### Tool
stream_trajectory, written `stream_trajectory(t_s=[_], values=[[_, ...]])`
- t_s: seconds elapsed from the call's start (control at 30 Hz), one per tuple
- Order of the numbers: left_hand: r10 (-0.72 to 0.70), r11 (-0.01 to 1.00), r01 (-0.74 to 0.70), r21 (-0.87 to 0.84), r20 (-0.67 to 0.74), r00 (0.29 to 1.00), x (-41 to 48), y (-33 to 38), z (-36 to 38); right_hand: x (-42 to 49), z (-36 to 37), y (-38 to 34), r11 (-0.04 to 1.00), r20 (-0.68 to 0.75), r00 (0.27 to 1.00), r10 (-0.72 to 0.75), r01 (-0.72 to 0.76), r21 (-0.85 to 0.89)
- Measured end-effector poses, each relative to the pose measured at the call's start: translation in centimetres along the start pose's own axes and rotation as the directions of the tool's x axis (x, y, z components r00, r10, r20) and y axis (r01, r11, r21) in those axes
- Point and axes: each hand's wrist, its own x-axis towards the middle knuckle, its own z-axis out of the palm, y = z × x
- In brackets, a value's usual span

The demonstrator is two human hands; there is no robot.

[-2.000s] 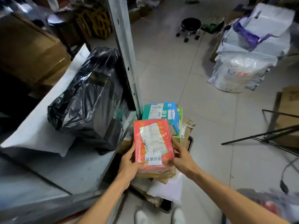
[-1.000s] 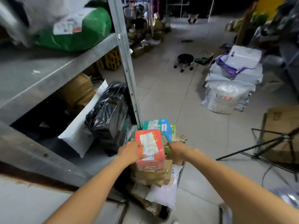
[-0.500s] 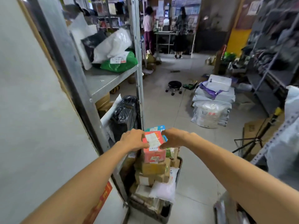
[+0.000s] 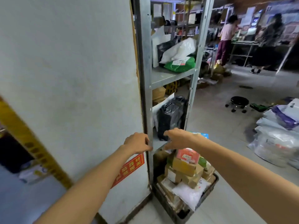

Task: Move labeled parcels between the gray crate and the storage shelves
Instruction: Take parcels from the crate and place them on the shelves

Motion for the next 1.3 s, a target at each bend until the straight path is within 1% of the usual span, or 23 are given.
stream_trajectory(t_s=[0.13, 0.23, 0.37, 0.43, 0.47, 0.57, 0.6, 0.7, 0.73, 0.77, 0.9, 0.97, 1.07, 1.2, 1.3], values=[[-0.174, 0.985, 0.175, -0.007, 0.021, 0.984, -6.9, -2.9, 1.7, -1.5, 1.6, -4.5, 0.988, 0.073, 0.986, -0.15, 0.147, 0.044], [-0.303, 0.953, 0.303, -0.014, 0.012, 0.953, -12.7, -5.8, 1.9, -1.4, 2.5, -8.7, 0.968, 0.11, 0.962, -0.25, 0.252, -0.001], [-0.484, 0.872, 0.482, -0.089, 0.001, 0.875, -21.1, -11.1, 1.1, -1.5, 4.0, -16.0, 0.919, 0.144, 0.913, -0.381, 0.391, -0.044], [-0.55, 0.83, 0.542, -0.127, -0.035, 0.834, -25.6, -13.5, 0.6, -2.0, 4.7, -20.1, 0.879, 0.136, 0.876, -0.462, 0.473, -0.065], [-0.587, 0.804, 0.576, -0.144, -0.042, 0.809, -27.9, -14.5, 0.4, -2.7, 4.8, -22.3, 0.851, 0.154, 0.848, -0.507, 0.521, -0.068], [-0.701, 0.706, 0.677, -0.207, -0.072, 0.709, -34.4, -17.5, 0.9, -4.3, 5.6, -28.9, 0.724, 0.2, 0.724, -0.66, 0.684, -0.086], [-0.74, 0.665, 0.709, -0.235, -0.073, 0.669, -36.5, -18.4, 1.5, -4.5, 6.2, -31.1, 0.691, 0.225, 0.691, -0.687, 0.717, -0.092], [-0.83, 0.544, 0.785, -0.296, -0.053, 0.555, -42.3, -20.4, 4.0, -5.1, 9.0, -37.4, 0.655, 0.278, 0.661, -0.697, 0.745, -0.13], [-0.858, 0.5, 0.81, -0.308, -0.048, 0.511, -44.2, -20.7, 4.9, -5.6, 9.7, -39.2, 0.63, 0.29, 0.64, -0.711, 0.764, -0.14], [-0.88, 0.461, 0.83, -0.314, -0.038, 0.474, -45.8, -21.0, 5.8, -5.9, 10.5, -40.9, 0.606, 0.303, 0.616, -0.728, 0.784, -0.135], [-0.946, 0.293, 0.885, -0.361, 0.027, 0.324, -51.8, -21.6, 9.2, -7.0, 13.5, -46.8, 0.473, 0.357, 0.475, -0.804, 0.876, -0.101], [-0.971, 0.207, 0.894, -0.397, 0.029, 0.238, -54.1, -22.0, 10.2, -7.0, 15.2, -49.8, 0.406, 0.385, 0.411, -0.826, 0.908, -0.099], [-0.993, 0.082, 0.896, -0.436, 0.038, 0.109, -56.6, -22.0, 11.1, -7.4, 17.1, -53.6, 0.26, 0.424, 0.266, -0.866, 0.963, -0.073], [-0.993, -0.106, 0.869, -0.483, 0.102, -0.065, -57.8, -21.3, 12.6, -7.2, 18.8, -57.2, 0.067, 0.515, 0.105, -0.851, 0.994, -0.092], [-0.977, -0.213, 0.824, -0.525, 0.124, -0.173, -57.9, -20.7, 13.3, -6.6, 19.2, -59.7, -0.041, 0.571, 0.007, -0.821, 0.997, -0.072]])
